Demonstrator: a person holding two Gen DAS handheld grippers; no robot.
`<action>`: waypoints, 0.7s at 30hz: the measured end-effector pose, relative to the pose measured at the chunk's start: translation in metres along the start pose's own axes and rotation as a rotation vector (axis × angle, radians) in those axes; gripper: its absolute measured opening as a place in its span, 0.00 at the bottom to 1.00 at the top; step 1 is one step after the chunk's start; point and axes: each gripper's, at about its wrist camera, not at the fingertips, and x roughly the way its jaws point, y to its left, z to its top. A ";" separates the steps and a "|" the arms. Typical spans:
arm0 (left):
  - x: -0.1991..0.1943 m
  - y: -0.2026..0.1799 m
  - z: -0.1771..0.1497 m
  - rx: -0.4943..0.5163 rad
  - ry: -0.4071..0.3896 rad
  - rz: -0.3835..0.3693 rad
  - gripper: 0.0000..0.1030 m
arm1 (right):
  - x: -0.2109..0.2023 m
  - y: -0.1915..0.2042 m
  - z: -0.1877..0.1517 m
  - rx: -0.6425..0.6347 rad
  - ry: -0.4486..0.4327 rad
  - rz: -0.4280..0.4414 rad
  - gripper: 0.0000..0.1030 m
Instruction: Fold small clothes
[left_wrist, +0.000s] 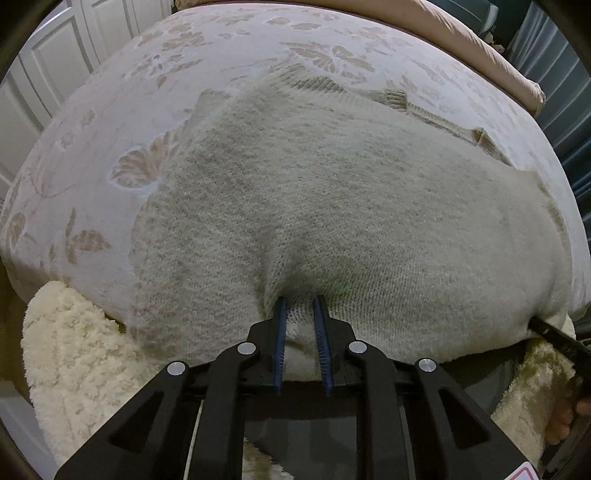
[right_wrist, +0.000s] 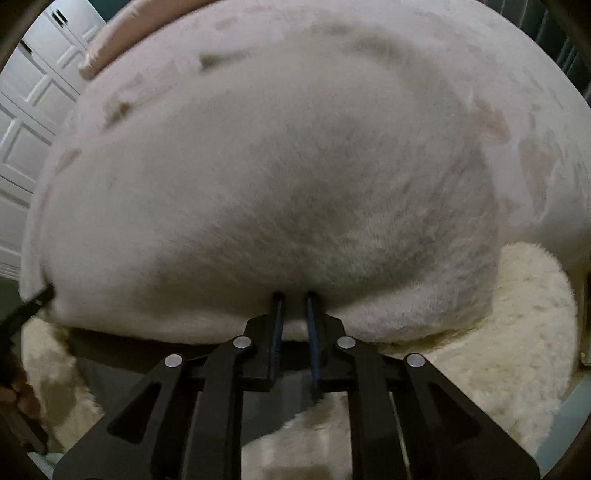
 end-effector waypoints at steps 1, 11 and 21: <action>0.000 0.000 0.000 0.002 -0.002 0.000 0.18 | -0.007 0.004 0.004 -0.005 -0.015 0.006 0.14; -0.001 0.000 -0.002 -0.006 -0.012 -0.011 0.18 | 0.017 0.070 -0.001 -0.186 0.009 -0.019 0.23; -0.030 0.017 0.075 -0.116 -0.156 -0.107 0.49 | -0.042 0.016 0.084 -0.019 -0.242 -0.058 0.50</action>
